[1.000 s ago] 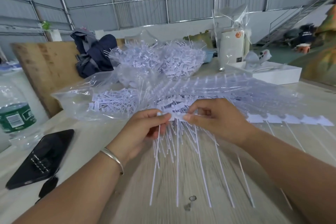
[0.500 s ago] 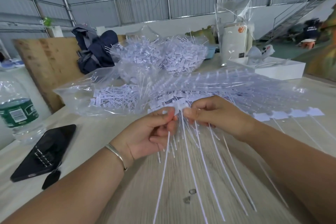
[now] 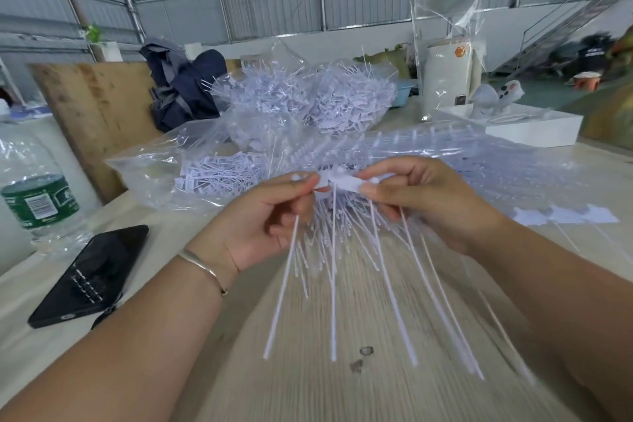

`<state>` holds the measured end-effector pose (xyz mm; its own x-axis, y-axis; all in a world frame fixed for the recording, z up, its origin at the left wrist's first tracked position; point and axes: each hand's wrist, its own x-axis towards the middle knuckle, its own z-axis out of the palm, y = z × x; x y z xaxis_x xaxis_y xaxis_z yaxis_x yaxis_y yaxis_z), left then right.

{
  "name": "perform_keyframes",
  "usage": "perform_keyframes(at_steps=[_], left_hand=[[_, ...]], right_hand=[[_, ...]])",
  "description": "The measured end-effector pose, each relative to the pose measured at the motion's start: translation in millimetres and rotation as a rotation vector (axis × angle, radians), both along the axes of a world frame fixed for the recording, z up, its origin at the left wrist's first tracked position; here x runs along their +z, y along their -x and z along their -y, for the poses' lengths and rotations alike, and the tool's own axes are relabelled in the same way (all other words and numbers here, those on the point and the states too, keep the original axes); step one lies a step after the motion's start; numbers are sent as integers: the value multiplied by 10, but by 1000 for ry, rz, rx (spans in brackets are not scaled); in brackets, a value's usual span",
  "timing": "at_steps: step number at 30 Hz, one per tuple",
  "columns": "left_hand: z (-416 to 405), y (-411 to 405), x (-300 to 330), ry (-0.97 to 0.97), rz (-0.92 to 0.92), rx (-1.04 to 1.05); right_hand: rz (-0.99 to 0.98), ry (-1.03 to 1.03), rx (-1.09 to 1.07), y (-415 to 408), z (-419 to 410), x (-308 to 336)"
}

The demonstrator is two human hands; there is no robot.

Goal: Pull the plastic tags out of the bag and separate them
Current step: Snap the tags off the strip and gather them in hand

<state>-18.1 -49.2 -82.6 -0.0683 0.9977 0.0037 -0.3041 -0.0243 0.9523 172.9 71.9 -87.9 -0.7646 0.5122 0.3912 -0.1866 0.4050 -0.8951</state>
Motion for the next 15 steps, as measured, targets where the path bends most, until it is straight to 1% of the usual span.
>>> perform_keyframes(at_steps=[3,8,10,13,15], left_hand=[[-4,77,-19,17,-149,132],[-16,81,-59,22,-355,175],[-9,58,-58,38,-549,249],[-27,-44,-76,-19,-976,417],[-55,-118,-100,-59,-1200,530]], right_hand=[[9,13,-16,-9,-41,-9],[108,56,33,-15,-48,-25],[169,41,26,-16,-41,-23],[241,31,-14,15,-5,-53],[255,22,-57,37,11,-68]])
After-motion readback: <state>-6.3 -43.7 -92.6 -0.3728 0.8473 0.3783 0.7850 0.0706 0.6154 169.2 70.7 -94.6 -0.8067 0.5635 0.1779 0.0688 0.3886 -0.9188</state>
